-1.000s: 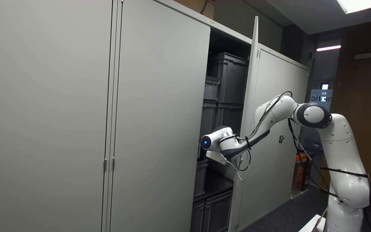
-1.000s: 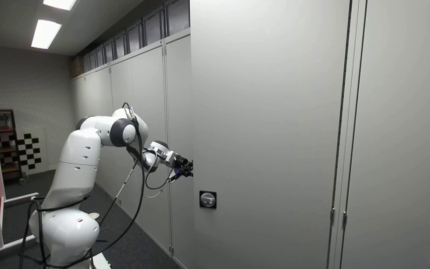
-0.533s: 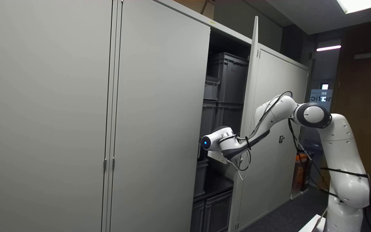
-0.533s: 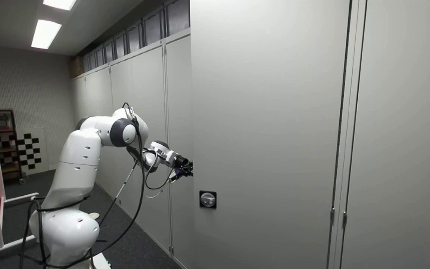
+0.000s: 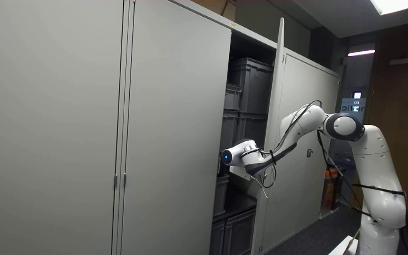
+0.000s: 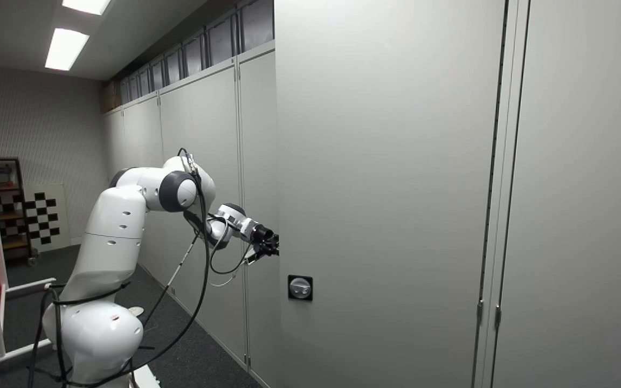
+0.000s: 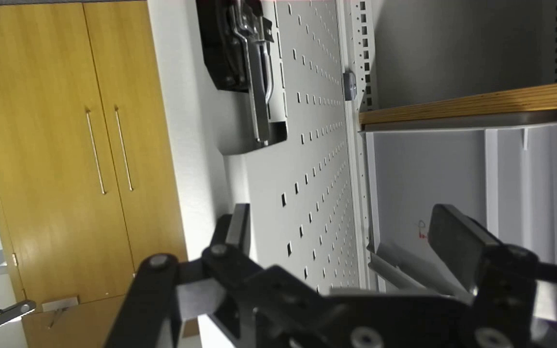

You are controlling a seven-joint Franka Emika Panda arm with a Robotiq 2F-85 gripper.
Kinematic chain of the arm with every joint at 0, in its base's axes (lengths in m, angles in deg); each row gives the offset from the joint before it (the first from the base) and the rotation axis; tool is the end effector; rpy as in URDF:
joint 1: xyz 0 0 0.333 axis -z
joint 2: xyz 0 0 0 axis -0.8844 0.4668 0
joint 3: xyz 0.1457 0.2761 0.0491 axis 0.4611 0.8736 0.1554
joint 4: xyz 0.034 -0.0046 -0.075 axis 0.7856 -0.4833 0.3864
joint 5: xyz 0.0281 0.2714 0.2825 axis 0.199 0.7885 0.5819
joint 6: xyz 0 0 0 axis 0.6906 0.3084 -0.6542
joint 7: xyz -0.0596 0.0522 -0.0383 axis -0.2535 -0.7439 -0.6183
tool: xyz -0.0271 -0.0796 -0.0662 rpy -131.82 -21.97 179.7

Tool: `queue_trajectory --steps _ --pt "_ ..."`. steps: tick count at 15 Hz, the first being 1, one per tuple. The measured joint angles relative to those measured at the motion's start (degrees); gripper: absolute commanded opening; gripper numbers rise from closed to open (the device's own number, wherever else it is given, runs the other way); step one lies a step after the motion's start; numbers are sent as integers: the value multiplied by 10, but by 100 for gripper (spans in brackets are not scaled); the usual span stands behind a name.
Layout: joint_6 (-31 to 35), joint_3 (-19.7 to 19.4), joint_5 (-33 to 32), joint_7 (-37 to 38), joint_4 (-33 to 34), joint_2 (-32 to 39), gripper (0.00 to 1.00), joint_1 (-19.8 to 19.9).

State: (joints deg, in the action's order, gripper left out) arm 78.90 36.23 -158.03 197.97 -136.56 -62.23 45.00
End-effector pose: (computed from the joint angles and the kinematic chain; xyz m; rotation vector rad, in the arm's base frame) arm 0.5644 0.1878 0.3762 1.5201 -1.3136 1.3759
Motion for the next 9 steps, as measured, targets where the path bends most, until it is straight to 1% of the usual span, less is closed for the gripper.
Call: queue_trajectory --steps 9 --pt "-1 -1 6 30 -28 -10 100 7"
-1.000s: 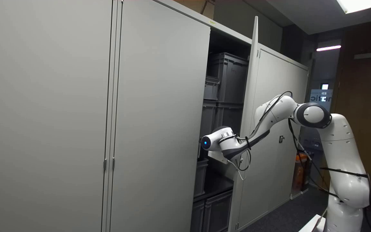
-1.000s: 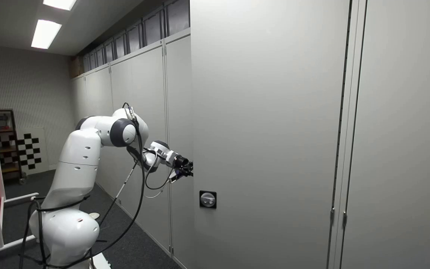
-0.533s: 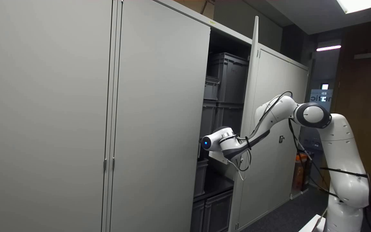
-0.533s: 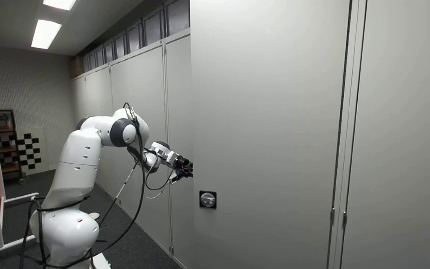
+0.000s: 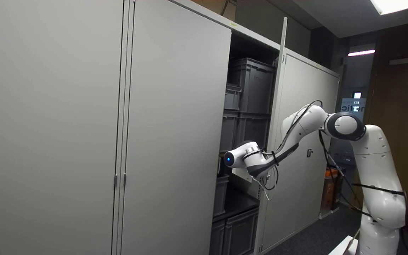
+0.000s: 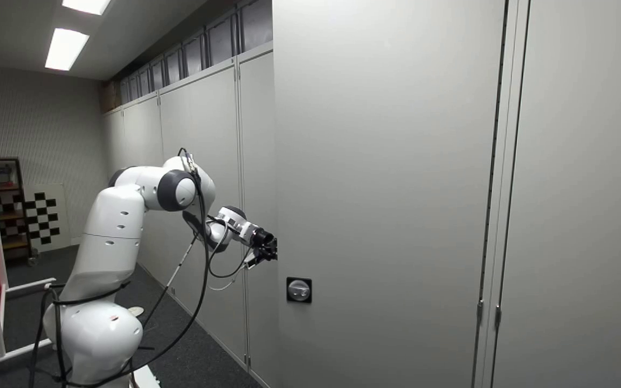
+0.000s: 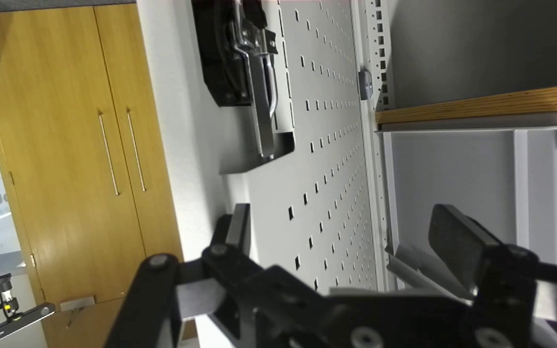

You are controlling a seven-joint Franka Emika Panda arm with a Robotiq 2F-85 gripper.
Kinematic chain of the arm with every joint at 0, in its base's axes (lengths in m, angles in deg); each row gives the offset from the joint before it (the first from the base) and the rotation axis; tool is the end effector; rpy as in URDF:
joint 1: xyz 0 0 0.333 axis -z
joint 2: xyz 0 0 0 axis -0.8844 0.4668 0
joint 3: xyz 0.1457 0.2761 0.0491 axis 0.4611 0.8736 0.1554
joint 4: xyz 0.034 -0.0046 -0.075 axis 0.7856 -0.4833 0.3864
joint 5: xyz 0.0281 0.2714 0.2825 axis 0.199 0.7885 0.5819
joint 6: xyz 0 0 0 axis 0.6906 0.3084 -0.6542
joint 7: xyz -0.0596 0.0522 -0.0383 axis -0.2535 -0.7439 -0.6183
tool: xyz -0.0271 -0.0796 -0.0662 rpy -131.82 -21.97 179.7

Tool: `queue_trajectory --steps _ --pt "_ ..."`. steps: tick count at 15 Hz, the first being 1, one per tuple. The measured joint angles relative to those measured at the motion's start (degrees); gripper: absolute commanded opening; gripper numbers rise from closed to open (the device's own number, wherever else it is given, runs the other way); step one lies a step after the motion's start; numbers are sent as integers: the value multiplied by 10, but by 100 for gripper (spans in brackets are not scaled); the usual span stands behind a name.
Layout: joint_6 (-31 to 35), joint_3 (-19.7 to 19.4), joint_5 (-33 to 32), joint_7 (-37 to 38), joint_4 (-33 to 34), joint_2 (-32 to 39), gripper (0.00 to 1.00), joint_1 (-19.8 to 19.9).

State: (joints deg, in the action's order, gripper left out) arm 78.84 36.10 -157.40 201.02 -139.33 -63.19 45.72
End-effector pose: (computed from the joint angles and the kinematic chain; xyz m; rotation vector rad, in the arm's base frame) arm 0.5552 0.1751 0.3657 1.4860 -1.3437 1.3754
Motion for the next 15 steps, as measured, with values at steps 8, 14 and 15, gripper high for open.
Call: queue_trajectory --steps 8,14,15 --pt "-2 0 10 24 -38 -30 100 1" --pt "-5 0 20 33 -66 -55 100 1" --pt "-5 0 23 33 -70 -59 100 1"
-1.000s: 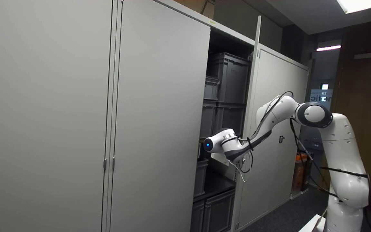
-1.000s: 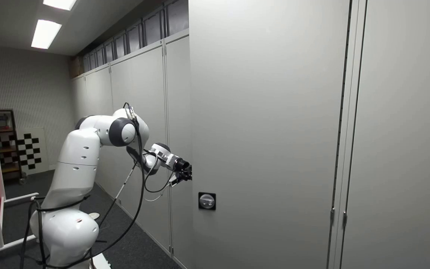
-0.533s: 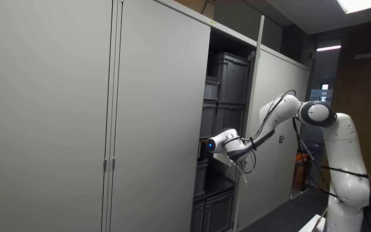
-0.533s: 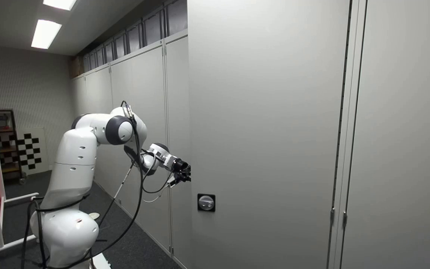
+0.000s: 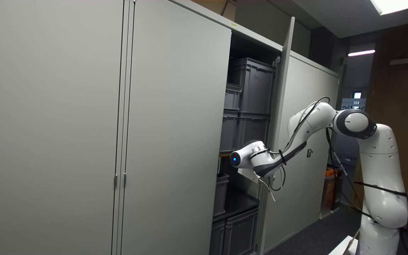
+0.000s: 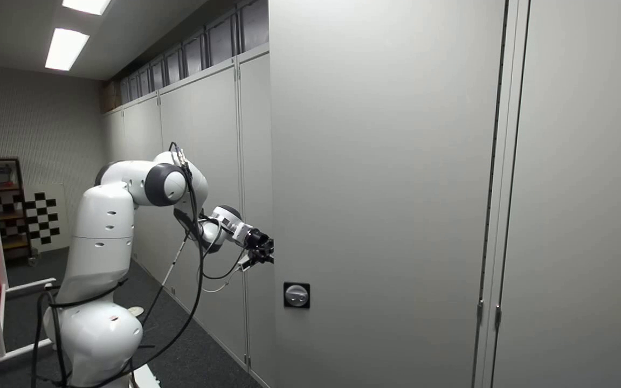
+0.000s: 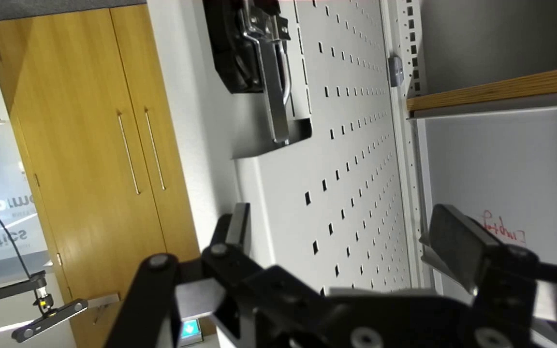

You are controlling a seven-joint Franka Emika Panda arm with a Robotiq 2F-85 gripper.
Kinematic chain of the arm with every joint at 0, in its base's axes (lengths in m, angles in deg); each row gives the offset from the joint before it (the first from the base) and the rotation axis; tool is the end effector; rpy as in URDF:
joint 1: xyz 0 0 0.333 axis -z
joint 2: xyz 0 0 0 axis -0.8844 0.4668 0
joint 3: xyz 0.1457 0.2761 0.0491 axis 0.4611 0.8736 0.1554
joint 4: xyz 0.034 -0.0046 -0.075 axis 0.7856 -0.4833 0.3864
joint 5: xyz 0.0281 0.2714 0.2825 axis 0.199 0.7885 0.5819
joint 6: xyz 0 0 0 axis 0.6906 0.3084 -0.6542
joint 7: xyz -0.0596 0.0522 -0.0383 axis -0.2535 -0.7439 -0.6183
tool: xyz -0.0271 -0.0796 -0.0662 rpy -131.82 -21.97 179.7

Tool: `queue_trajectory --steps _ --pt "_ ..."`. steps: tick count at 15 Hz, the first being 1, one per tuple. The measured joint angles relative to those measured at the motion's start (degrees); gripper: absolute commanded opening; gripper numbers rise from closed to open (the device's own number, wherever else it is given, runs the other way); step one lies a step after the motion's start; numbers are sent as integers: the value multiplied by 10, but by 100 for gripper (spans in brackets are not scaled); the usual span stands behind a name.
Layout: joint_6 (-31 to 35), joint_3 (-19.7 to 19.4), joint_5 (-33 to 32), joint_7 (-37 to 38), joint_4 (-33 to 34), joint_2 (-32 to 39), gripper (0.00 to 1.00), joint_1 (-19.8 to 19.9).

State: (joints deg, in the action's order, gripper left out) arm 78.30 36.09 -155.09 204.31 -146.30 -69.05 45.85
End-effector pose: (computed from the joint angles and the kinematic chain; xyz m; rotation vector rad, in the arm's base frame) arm 0.5213 0.1597 0.3727 1.4403 -1.3873 1.3768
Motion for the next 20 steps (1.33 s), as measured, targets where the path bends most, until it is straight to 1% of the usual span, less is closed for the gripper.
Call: queue_trajectory --steps 7,13,20 --pt "-1 -1 29 0 -27 -19 100 15" --pt "0 -16 57 1 -50 -35 100 32" --pt "-1 -20 70 2 -56 -44 100 37"
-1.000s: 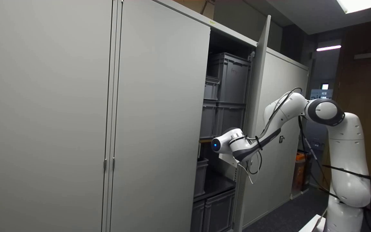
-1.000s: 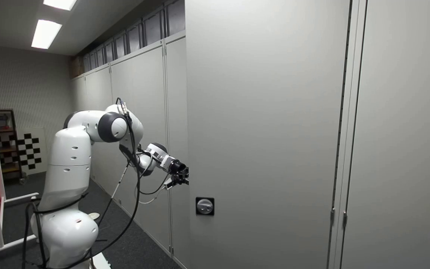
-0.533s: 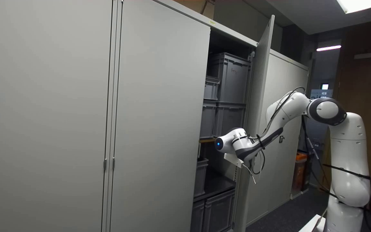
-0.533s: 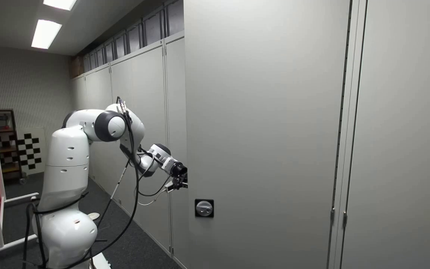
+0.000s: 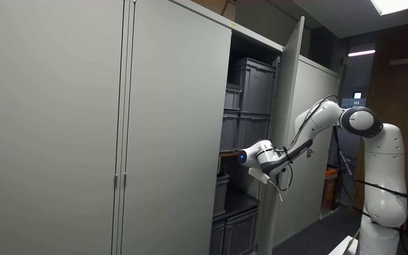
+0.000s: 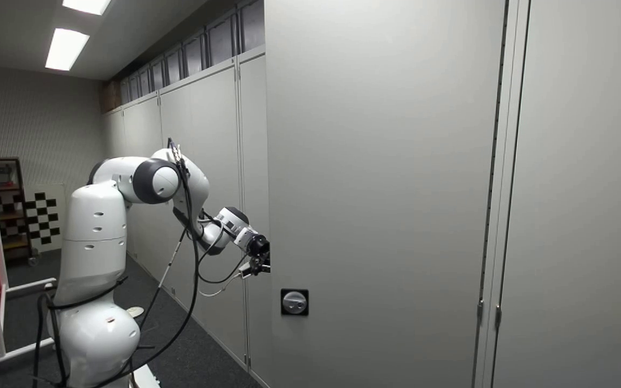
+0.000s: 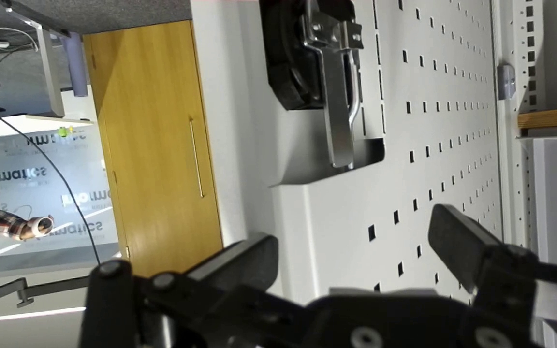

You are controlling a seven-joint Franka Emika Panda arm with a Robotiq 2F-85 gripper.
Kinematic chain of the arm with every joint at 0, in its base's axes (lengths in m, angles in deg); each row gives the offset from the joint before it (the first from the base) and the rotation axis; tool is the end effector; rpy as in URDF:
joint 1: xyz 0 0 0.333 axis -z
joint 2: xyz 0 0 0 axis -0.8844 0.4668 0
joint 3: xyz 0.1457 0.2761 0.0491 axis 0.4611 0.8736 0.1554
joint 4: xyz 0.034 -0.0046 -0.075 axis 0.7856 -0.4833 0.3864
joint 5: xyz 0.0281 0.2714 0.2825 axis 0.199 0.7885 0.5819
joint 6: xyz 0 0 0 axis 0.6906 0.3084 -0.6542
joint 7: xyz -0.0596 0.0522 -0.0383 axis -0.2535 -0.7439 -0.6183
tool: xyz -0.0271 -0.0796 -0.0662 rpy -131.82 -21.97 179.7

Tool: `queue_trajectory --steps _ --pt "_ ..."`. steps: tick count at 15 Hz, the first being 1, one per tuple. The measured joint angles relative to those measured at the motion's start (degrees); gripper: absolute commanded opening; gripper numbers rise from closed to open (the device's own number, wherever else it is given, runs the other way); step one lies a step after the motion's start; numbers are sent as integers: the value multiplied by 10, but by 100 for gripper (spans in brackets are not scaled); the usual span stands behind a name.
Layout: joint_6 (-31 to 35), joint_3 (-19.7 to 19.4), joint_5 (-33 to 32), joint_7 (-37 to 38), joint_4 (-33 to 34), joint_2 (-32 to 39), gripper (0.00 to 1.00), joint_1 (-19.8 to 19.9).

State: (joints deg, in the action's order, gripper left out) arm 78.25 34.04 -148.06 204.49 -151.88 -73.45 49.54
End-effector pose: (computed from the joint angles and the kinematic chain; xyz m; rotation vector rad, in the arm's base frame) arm 0.4983 0.0994 0.3659 1.3449 -1.4885 1.1908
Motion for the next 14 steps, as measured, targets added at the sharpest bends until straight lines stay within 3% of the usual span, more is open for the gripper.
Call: queue_trajectory --steps 14 --pt "0 -14 29 4 -21 -33 100 10"
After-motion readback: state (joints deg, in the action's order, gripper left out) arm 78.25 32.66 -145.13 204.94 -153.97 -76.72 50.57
